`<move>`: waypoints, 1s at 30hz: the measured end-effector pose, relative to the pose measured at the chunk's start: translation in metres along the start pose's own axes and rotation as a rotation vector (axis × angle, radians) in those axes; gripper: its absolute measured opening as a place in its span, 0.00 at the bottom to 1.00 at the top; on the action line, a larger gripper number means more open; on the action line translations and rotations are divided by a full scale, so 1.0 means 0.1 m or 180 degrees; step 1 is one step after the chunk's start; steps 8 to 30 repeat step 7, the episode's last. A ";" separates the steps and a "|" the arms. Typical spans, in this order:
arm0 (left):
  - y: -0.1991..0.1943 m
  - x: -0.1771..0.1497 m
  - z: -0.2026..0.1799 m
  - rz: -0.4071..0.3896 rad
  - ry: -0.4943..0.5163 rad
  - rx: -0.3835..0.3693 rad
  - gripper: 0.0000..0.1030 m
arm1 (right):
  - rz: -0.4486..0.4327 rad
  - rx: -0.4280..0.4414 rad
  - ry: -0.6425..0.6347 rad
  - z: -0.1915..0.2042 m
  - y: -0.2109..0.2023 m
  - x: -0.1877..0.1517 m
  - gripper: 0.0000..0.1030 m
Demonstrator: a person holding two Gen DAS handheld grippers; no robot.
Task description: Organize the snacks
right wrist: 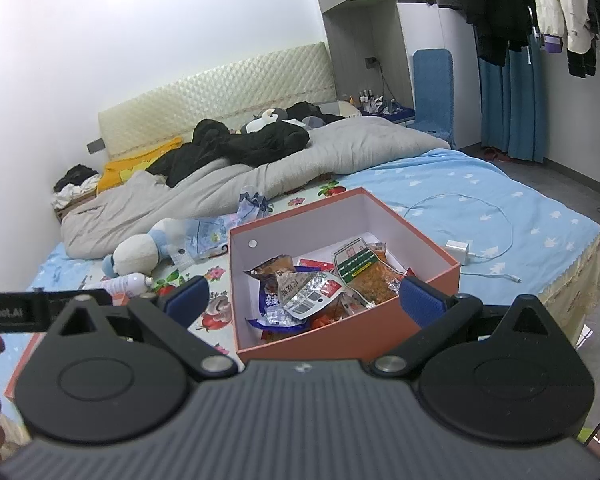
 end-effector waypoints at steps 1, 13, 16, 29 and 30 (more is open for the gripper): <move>0.00 -0.01 0.00 0.0006 0.0009 -0.0007 1.00 | 0.0001 -0.0008 0.0003 -0.01 -0.01 0.01 1.00; 0.00 -0.02 -0.01 0.0010 0.0062 -0.0011 1.00 | 0.0008 -0.0022 -0.0030 -0.01 -0.01 0.00 1.00; 0.00 -0.02 -0.01 0.0010 0.0062 -0.0011 1.00 | 0.0008 -0.0022 -0.0030 -0.01 -0.01 0.00 1.00; 0.00 -0.02 -0.01 0.0010 0.0062 -0.0011 1.00 | 0.0008 -0.0022 -0.0030 -0.01 -0.01 0.00 1.00; 0.00 -0.02 -0.01 0.0010 0.0062 -0.0011 1.00 | 0.0008 -0.0022 -0.0030 -0.01 -0.01 0.00 1.00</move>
Point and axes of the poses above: each gripper's, at about its wrist camera, not at the fingertips, and y roughly the way its jaws point, z to its left, x to its top, the point moved 5 cm from there along y, roughly the way its jaws point, and after that the axes turned 4 degrees about x, right-handed, at the moved point
